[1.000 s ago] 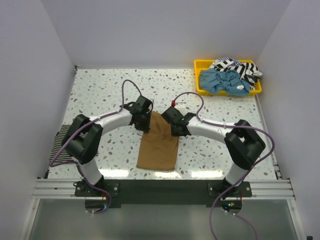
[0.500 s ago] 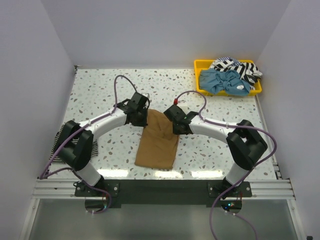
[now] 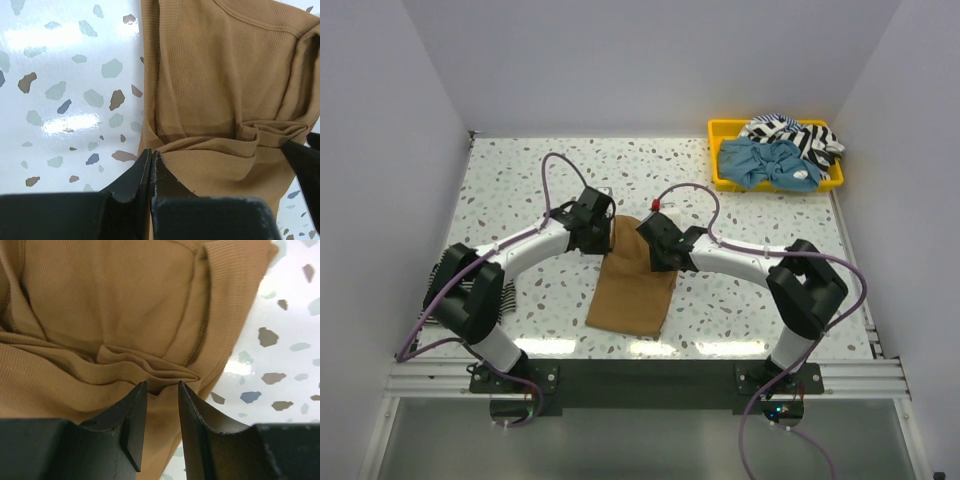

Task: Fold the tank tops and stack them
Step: Fold the tank top

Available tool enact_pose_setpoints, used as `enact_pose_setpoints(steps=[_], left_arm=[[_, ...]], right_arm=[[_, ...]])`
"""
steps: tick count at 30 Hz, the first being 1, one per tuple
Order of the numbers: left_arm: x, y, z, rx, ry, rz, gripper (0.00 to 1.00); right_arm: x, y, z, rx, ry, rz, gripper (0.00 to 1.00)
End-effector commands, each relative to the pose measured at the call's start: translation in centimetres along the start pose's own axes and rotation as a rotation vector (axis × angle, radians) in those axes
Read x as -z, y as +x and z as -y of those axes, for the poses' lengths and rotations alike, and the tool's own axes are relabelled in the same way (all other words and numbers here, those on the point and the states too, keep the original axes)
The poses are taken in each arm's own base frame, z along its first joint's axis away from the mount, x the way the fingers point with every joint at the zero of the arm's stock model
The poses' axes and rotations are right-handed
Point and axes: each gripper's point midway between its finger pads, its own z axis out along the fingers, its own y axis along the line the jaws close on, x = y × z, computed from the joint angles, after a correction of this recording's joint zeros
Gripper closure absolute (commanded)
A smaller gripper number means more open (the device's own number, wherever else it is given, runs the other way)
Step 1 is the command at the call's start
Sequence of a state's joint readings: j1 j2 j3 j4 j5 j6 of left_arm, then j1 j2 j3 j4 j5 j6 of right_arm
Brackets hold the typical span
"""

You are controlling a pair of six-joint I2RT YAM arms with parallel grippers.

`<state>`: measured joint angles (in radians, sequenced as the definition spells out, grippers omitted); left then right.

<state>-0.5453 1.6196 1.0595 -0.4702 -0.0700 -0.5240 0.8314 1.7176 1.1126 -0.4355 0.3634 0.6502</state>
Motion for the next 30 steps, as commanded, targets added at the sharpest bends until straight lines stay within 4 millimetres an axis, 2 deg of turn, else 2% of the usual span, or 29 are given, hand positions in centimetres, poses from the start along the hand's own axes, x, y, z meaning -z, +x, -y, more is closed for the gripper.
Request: enact_pose_setpoints(steps=[1,5,6,7,8,9,10,13,18,24,26,27,28,30], left_arm=[[-0.4,-1.0,0.1,0.034,0.002,0.041,1.00],[-1.2,-0.6,0.3,0.039,0.006,0.024,0.99],[-1.4,-0.5,0.2,0.043,0.003,0.018,0.96],[-1.5,-0.4,0.3,0.046,0.007,0.016,0.86],[-1.5,-0.6,0.5,0.050,0.016,0.027,0.84],[-1.4,-0.6,0.6,0.052,0.025,0.031,0.83],[-1.4,-0.6,0.6,0.052,0.030,0.033,0.82],[-1.3,-0.7,0.6,0.051,0.024,0.035,0.86],[-1.4,-0.6,0.4,0.054,0.018,0.036,0.93],[-1.2,-1.1,0.0,0.070,0.007,0.061,0.94],[-1.2,-1.5,0.3,0.072,0.021,0.071,0.86],[-1.1,-1.7,0.5,0.069,0.035,0.078,0.83],[-0.8,-2.0,1.0,0.070,0.058,0.089,0.72],[-0.3,-2.8,1.5,0.076,0.084,0.120,0.61]], right_arm=[[-0.3,-0.8,-1.7,0.009,-0.036,0.016,0.65],[-1.0,-0.5,-1.6,0.012,-0.022,0.007,0.65],[-1.2,-0.2,-1.5,0.013,-0.012,-0.004,0.70],[-1.3,-0.2,-1.4,0.012,-0.006,-0.005,0.75],[-1.3,-0.2,-1.3,0.013,0.000,-0.007,0.81],[-1.3,-0.1,-1.0,0.015,0.013,-0.010,0.84],[-1.1,-0.4,-1.0,0.011,0.020,-0.002,0.93],[-0.1,-1.4,-0.1,-0.006,0.055,0.031,1.00],[1.0,-2.5,1.0,-0.031,0.088,0.065,1.00],[0.0,-2.4,1.9,-0.050,0.120,0.052,1.00],[-0.2,-2.4,2.1,-0.060,0.123,0.054,0.95],[-0.3,-2.5,2.2,-0.062,0.127,0.054,0.81],[-0.4,-2.7,2.2,-0.063,0.129,0.059,0.76],[-0.3,-3.1,2.4,-0.059,0.133,0.068,0.66]])
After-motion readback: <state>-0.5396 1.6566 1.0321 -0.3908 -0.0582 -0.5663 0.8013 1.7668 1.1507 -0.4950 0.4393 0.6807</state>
